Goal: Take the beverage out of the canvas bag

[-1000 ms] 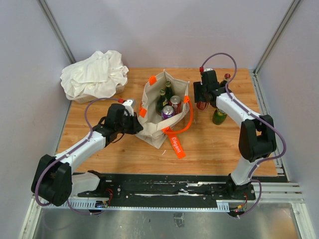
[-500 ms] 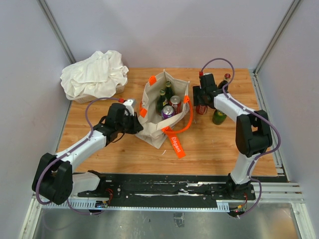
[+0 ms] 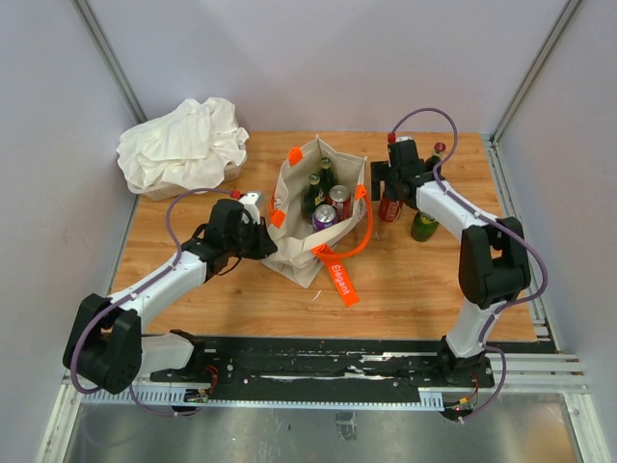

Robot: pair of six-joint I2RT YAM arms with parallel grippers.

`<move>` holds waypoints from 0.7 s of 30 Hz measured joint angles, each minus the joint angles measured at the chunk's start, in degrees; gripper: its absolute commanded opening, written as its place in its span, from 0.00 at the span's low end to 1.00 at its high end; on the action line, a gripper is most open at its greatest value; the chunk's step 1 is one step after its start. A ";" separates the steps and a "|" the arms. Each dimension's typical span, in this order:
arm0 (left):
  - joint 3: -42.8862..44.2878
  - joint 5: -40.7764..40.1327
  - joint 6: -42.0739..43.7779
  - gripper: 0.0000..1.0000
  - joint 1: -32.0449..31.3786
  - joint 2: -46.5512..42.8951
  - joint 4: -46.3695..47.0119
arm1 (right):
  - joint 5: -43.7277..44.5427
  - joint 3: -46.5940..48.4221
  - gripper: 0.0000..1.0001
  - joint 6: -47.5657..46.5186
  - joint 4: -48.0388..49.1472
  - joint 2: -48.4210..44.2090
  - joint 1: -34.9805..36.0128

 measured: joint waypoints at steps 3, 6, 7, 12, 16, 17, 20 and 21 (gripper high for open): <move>0.04 0.00 0.28 0.00 0.00 0.13 -0.02 | 1.73 0.02 0.89 -0.20 -0.74 -2.75 0.98; 0.04 0.00 0.42 0.00 0.00 0.15 -0.02 | 4.70 0.59 0.89 -0.50 -1.66 -7.26 3.61; 0.07 0.00 0.48 0.01 0.00 0.15 -0.04 | 5.70 1.11 0.89 -0.72 -1.86 -8.90 4.81; 0.33 -0.04 0.68 0.00 0.00 0.15 -0.46 | 9.99 4.02 0.87 -2.58 -0.83 -18.47 11.78; 0.35 -0.04 0.70 0.00 0.00 0.15 -0.52 | 10.64 8.07 0.85 -4.35 -0.46 -22.62 17.07; 0.35 -0.07 0.70 0.00 0.00 0.15 -0.55 | 10.69 9.77 0.85 -4.81 -0.68 -22.73 18.47; 0.37 -0.11 0.70 0.01 0.00 0.15 -0.59 | 10.08 13.25 0.85 -6.01 -1.97 -21.59 21.94; 0.39 -0.13 0.70 0.01 0.00 0.15 -0.66 | 9.64 14.47 0.84 -6.38 -2.84 -20.74 23.17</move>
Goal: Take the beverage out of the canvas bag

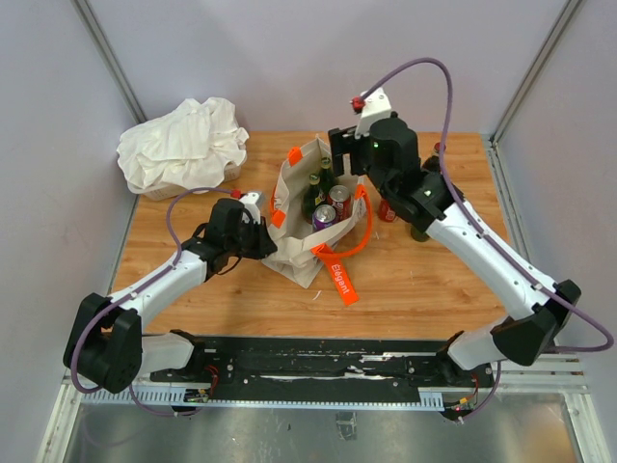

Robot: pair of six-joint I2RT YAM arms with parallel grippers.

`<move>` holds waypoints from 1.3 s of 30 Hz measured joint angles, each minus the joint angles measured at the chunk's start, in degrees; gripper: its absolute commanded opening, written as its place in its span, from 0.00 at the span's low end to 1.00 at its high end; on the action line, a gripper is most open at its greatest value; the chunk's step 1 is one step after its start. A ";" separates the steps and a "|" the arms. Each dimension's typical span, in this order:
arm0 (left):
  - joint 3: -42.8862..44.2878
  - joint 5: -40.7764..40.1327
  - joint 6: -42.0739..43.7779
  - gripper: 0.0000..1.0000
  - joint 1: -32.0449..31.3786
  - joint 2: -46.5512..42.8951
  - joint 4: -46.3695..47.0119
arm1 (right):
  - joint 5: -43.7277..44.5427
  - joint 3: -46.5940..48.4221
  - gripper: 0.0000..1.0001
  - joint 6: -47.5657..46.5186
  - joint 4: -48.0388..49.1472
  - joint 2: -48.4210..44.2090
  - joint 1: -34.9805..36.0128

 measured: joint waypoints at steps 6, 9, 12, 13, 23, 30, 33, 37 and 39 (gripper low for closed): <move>0.07 -0.02 0.00 0.00 0.00 0.00 -0.07 | -5.25 2.64 0.85 -0.81 -4.85 8.11 5.42; 0.07 -0.02 -0.02 0.00 0.00 0.00 -0.07 | -7.45 2.67 0.86 -0.66 -6.62 12.44 6.56; 0.07 -0.04 -0.02 0.00 -0.02 0.00 -0.07 | -8.24 2.67 0.86 -0.11 -8.52 16.44 6.99; 0.07 -0.04 -0.02 0.00 -0.02 -0.02 -0.07 | -8.20 2.67 0.87 0.20 -9.14 17.42 6.97; -0.11 -0.04 -0.04 0.00 -0.02 -0.33 0.02 | -8.70 -1.14 0.97 5.99 -11.39 19.43 4.13; -0.15 0.00 -0.07 0.01 -0.24 -0.37 0.31 | -10.23 -3.08 0.98 9.64 -11.39 21.99 1.75; -0.15 0.00 -0.04 0.01 -0.28 -0.37 0.35 | -10.69 -3.56 0.98 10.38 -11.30 22.97 1.68; -0.17 0.00 -0.07 0.00 -0.31 -0.37 0.37 | -11.76 -4.24 0.98 11.17 -10.93 24.06 0.98; -0.17 0.00 -0.09 0.00 -0.33 -0.37 0.39 | -12.15 -4.76 0.98 11.32 -10.73 24.61 0.59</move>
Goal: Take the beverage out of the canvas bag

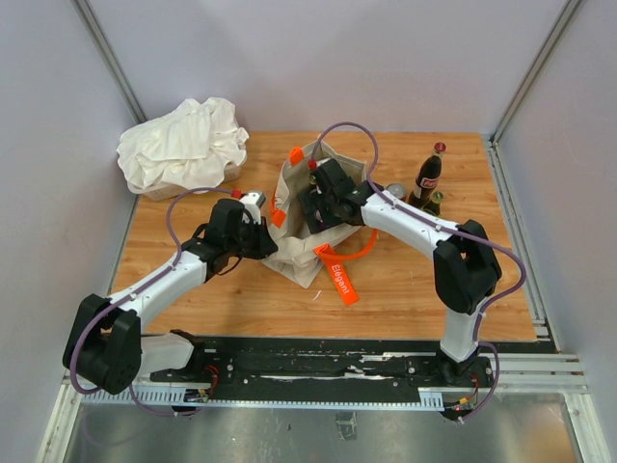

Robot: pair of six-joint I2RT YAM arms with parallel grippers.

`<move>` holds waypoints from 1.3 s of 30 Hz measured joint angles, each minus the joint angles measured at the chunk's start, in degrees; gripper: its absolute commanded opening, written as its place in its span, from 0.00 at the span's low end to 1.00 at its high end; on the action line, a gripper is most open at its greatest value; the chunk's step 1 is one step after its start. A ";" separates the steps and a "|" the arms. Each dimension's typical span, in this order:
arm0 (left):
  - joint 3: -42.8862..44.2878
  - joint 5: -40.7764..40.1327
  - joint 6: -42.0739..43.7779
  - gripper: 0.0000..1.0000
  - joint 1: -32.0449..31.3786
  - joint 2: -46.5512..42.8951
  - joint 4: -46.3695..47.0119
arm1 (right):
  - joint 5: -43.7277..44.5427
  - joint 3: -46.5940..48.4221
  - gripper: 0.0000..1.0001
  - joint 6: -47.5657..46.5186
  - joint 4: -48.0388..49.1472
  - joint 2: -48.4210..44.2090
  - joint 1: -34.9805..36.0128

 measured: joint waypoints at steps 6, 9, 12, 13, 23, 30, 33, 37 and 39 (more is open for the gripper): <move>0.00 -0.04 0.00 0.00 0.00 0.00 -0.04 | -0.76 -0.50 0.99 0.09 0.37 1.68 -0.74; 0.00 -0.07 0.00 0.01 0.00 0.00 -0.04 | -0.96 -0.48 1.00 0.07 0.83 2.01 -1.05; 0.00 -0.07 0.00 0.01 0.00 0.00 -0.04 | -0.96 -0.46 1.00 0.07 1.36 2.38 -1.07; 0.00 -0.09 0.00 0.01 0.00 0.00 -0.04 | -0.94 -0.37 1.00 0.04 1.49 2.60 -1.07; -0.11 -0.17 0.00 0.00 0.00 0.00 0.02 | -1.03 1.14 0.61 -0.37 2.38 5.55 -1.07; -0.11 -0.20 0.00 0.00 0.00 0.28 0.13 | -1.73 1.22 0.01 -0.46 2.73 5.60 -1.05; -0.11 -0.17 0.00 0.01 0.00 0.42 0.26 | -1.86 1.22 0.01 -0.50 2.73 5.60 -1.05; -0.09 -0.17 0.02 0.01 0.00 0.48 0.28 | -2.99 1.01 0.01 -1.38 2.75 5.16 -1.05; -0.09 -0.15 0.04 0.00 0.00 0.55 0.31 | -3.58 0.79 0.01 -2.34 2.69 4.31 -0.96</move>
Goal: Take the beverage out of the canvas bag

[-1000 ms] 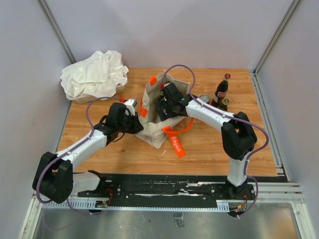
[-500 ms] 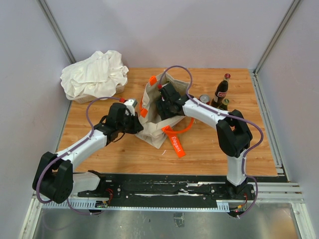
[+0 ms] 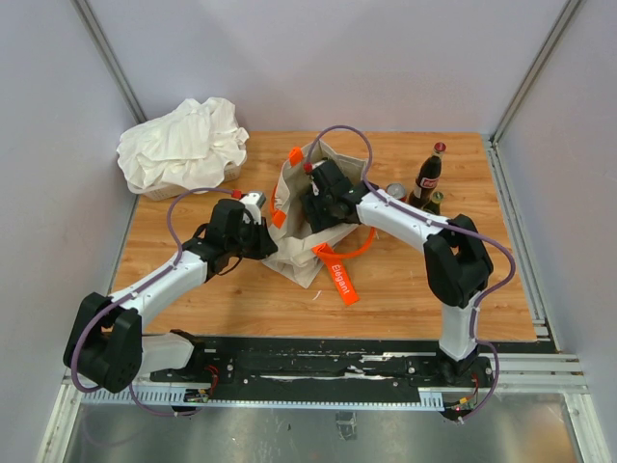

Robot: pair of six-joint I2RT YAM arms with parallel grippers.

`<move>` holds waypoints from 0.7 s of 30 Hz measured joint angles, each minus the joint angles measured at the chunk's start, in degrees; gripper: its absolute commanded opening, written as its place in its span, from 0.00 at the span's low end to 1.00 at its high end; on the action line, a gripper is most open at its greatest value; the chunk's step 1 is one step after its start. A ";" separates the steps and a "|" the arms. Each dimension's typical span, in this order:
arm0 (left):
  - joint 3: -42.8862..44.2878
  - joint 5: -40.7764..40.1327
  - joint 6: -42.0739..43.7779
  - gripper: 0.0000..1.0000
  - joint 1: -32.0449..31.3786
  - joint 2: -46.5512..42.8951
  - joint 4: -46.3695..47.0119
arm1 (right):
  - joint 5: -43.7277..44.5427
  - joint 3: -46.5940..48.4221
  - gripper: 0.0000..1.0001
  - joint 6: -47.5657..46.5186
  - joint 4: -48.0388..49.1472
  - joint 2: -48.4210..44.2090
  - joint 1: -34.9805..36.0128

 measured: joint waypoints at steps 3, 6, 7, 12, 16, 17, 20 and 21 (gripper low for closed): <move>0.00 -0.07 0.02 0.00 0.00 0.04 0.00 | -0.31 -0.02 0.01 -1.84 -0.79 -2.84 0.55; 0.00 -0.17 0.02 0.00 0.00 0.04 -0.02 | -0.35 0.79 0.01 -3.58 -1.86 -7.13 1.36; 0.00 -0.20 0.02 0.00 0.00 0.04 -0.04 | -0.31 1.57 0.01 -4.26 -2.16 -8.98 1.68; 0.00 -0.35 0.02 0.00 0.00 0.02 -0.04 | 0.35 5.53 0.01 -6.05 -2.60 -16.20 2.60; -0.02 -0.46 0.02 0.01 0.00 -0.22 -0.11 | 4.22 8.57 0.01 -7.54 -4.07 -20.26 2.67; 0.00 -0.50 0.02 0.01 0.00 -0.24 -0.11 | 5.57 9.01 0.01 -7.91 -4.48 -21.07 2.69; 0.00 -0.57 0.02 0.01 0.00 -0.24 -0.17 | 10.56 9.66 0.01 -9.01 -6.56 -23.76 2.69; 0.00 -0.59 0.02 0.00 0.00 -0.24 -0.17 | 12.26 9.66 0.01 -9.16 -7.37 -24.57 2.69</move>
